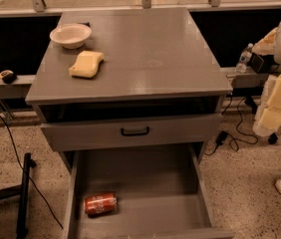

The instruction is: Pick coke can from middle drawer and place on counter

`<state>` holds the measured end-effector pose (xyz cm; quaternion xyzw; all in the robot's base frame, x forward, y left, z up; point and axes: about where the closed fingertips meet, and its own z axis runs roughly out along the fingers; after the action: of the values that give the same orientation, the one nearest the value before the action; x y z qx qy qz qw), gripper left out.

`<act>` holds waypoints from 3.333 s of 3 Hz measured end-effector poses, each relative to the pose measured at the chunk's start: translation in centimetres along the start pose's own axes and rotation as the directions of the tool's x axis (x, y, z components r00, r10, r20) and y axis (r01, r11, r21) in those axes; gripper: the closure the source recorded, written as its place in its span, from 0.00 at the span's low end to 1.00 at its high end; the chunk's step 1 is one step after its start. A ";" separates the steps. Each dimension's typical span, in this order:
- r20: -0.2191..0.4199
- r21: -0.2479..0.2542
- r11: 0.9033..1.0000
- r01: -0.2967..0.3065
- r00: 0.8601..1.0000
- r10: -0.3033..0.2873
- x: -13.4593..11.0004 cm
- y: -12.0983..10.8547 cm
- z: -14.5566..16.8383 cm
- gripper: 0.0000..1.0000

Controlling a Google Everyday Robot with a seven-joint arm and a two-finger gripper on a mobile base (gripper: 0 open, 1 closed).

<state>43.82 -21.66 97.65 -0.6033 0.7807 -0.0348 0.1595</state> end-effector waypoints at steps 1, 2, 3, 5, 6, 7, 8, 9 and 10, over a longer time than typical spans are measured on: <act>0.000 0.000 1.000 0.000 1.000 0.000 0.0 0.0 0.0 0.00; 0.005 -0.015 1.000 0.008 1.000 -0.008 -0.1 -0.4 0.7 0.00; 0.027 -0.045 0.997 0.063 0.998 -0.062 -1.3 0.2 4.7 0.00; 0.111 -0.214 0.951 0.224 0.973 -0.204 -2.6 7.5 22.4 0.00; 0.121 -0.240 0.940 0.241 0.969 -0.217 -1.7 8.7 24.2 0.00; 0.202 -0.250 0.918 0.307 0.944 -0.261 -4.0 8.9 25.9 0.00; 0.368 -0.248 0.870 0.426 0.872 -0.322 -8.8 11.7 31.0 0.00; 0.471 -0.161 0.825 0.542 0.777 -0.418 -13.8 13.6 36.1 0.00; 0.476 -0.139 0.834 0.534 0.775 -0.416 -14.2 13.2 36.4 0.00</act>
Offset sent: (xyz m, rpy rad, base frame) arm 0.0114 -0.0004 -0.0167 0.0115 0.0495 0.0268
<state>45.29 0.48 62.84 -0.7902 0.5441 0.1639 0.2295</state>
